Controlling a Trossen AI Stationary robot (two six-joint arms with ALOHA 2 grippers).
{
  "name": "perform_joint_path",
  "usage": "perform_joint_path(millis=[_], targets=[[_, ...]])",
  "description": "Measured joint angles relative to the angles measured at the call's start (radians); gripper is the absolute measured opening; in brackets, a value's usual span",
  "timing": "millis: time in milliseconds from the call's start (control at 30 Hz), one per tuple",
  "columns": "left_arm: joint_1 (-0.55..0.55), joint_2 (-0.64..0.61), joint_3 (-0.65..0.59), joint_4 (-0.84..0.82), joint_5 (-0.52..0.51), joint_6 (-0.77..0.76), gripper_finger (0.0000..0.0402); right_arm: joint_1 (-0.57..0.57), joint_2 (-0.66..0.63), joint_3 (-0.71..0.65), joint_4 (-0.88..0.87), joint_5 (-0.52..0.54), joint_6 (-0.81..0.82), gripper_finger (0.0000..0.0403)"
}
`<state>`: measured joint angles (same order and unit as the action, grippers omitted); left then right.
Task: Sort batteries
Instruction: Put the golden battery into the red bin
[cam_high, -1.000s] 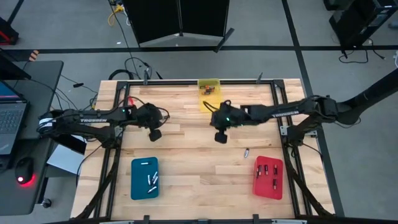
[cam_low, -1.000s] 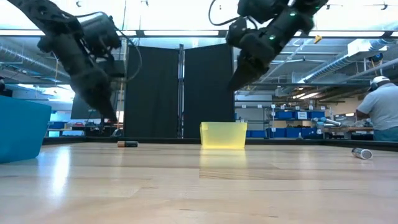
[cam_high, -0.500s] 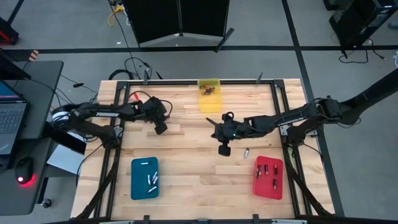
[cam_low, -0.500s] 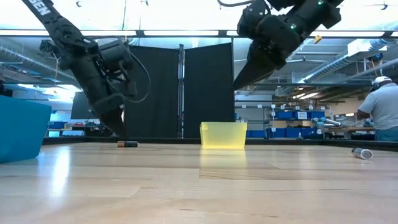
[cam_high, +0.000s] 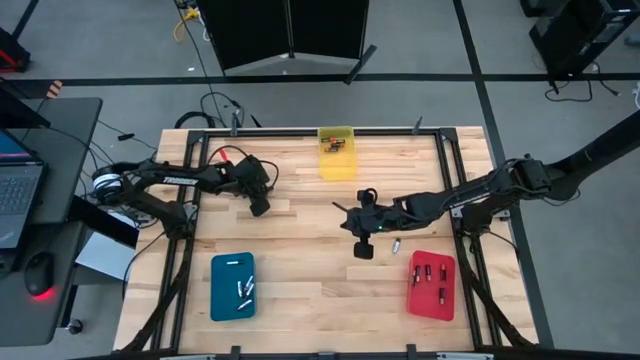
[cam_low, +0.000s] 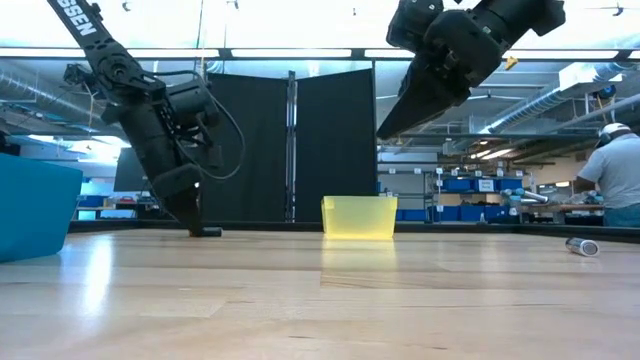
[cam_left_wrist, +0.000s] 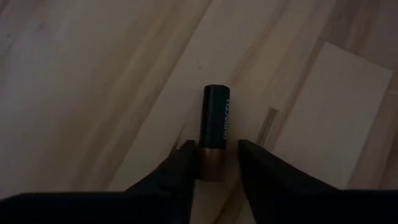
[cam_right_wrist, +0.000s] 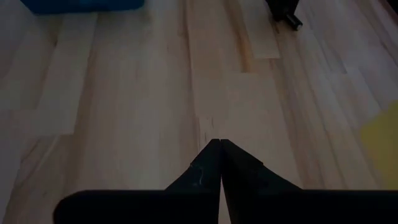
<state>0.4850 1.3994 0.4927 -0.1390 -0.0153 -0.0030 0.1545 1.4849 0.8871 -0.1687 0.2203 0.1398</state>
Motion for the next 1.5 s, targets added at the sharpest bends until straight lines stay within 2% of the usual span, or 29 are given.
perform_joint_path(millis=[200,367,467,567,700,833,900,1067,1200,1500], targets=[[0.000,0.000,0.000,-0.013,0.047,0.000,0.0045,0.013,0.000,0.001,-0.048,0.039,0.043,0.0021],[-0.019,-0.016,-0.006,0.025,0.094,-0.028,0.0045,0.024,0.000,0.001,-0.091,0.067,0.085,0.0021],[-0.038,-0.016,-0.013,0.136,0.209,-0.065,0.0045,0.028,0.000,-0.018,-0.047,0.070,0.090,0.0021],[-0.062,-0.016,-0.052,0.377,0.308,-0.125,0.0045,0.028,0.000,-0.094,0.122,0.071,0.126,0.0018],[-0.108,-0.015,-0.140,0.795,0.372,-0.232,0.0045,0.028,0.003,-0.239,0.475,0.102,0.197,0.0014],[-0.168,-0.016,-0.206,1.133,0.357,-0.311,0.0045,0.027,0.003,-0.352,0.867,0.189,0.246,0.0025],[-0.205,-0.016,-0.206,1.241,0.340,-0.319,0.0045,0.026,0.003,-0.379,0.974,0.212,0.224,0.0039],[-0.261,-0.016,-0.107,1.260,0.324,-0.315,0.0045,0.026,0.003,-0.379,1.143,0.232,0.137,0.0079],[-0.284,0.017,-0.011,1.248,0.365,-0.286,0.0045,0.026,0.003,-0.378,1.257,0.232,0.082,0.0111],[-0.303,0.216,0.206,1.247,0.486,-0.291,0.0045,0.027,0.003,-0.378,1.416,0.228,-0.018,0.0146]])
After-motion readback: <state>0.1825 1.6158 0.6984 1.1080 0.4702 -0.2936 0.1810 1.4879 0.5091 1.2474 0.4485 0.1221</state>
